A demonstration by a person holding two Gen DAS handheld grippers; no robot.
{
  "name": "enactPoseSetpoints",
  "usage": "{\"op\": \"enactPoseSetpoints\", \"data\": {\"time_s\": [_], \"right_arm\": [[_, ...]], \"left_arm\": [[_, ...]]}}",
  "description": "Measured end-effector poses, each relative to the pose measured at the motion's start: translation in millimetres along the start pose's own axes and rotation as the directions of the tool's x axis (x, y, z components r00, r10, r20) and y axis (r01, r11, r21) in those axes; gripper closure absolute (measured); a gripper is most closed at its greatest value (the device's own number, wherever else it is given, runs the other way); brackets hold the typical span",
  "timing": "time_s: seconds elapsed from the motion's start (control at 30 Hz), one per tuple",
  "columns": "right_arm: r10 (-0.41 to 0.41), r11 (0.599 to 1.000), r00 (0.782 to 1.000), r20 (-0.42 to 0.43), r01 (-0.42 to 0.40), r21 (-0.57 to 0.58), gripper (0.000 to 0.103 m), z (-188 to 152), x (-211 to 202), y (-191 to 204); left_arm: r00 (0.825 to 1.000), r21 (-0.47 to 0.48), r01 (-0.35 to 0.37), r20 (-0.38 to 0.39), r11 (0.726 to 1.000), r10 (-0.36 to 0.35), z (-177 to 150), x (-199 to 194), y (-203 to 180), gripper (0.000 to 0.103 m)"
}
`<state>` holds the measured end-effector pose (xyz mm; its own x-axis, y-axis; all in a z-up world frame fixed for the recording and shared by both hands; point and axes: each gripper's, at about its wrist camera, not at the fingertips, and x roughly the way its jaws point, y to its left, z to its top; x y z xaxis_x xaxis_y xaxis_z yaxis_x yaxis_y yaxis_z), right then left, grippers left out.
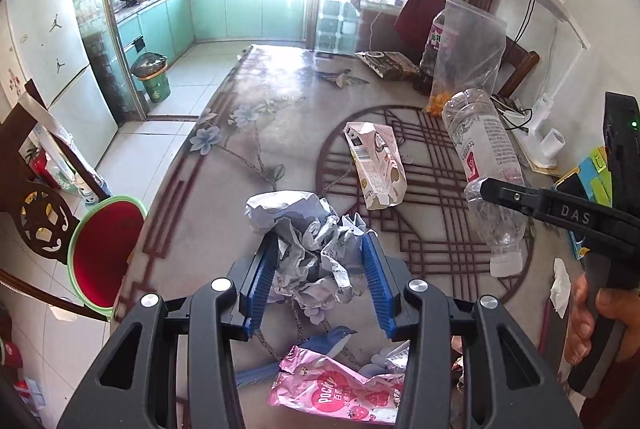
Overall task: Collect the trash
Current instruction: 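Carry the foil and the bottle over the red bucket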
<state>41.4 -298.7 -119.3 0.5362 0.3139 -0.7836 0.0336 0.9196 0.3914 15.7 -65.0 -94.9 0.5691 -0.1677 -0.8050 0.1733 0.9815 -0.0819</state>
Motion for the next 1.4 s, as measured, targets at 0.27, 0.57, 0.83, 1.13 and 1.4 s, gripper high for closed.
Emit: {"op": "enactPoseSetpoints", "data": {"time_s": [0.27, 0.57, 0.83, 1.13, 1.4], "right_arm": [[0.053, 0.998, 0.999, 0.006, -0.052, -0.042, 0.049, -9.9, -7.8, 34.9], [0.107, 0.990, 0.994, -0.004, -0.107, -0.091, 0.049, -13.9, -9.9, 64.2], [0.119, 0.982, 0.993, -0.016, -0.120, -0.147, 0.049, -18.3, -10.5, 90.1], [0.097, 0.974, 0.995, -0.007, -0.096, -0.204, 0.049, -20.3, -9.6, 118.7], [0.065, 0.976, 0.998, 0.018, -0.060, -0.208, 0.049, -22.0, -1.5, 142.0]], "left_arm": [[1.000, -0.010, -0.024, 0.014, 1.000, 0.025, -4.3, -11.7, 10.9, 0.062], [0.999, -0.036, -0.041, 0.030, 0.998, 0.042, -6.9, -21.0, 21.8, 0.062], [0.998, -0.074, -0.059, 0.023, 0.995, 0.061, -12.3, -22.2, 37.1, 0.062], [0.996, -0.112, -0.087, 0.021, 0.990, 0.090, -14.3, -24.8, 65.5, 0.062], [0.994, -0.127, -0.095, 0.035, 0.987, 0.101, -13.2, -26.8, 105.2, 0.062]]}}
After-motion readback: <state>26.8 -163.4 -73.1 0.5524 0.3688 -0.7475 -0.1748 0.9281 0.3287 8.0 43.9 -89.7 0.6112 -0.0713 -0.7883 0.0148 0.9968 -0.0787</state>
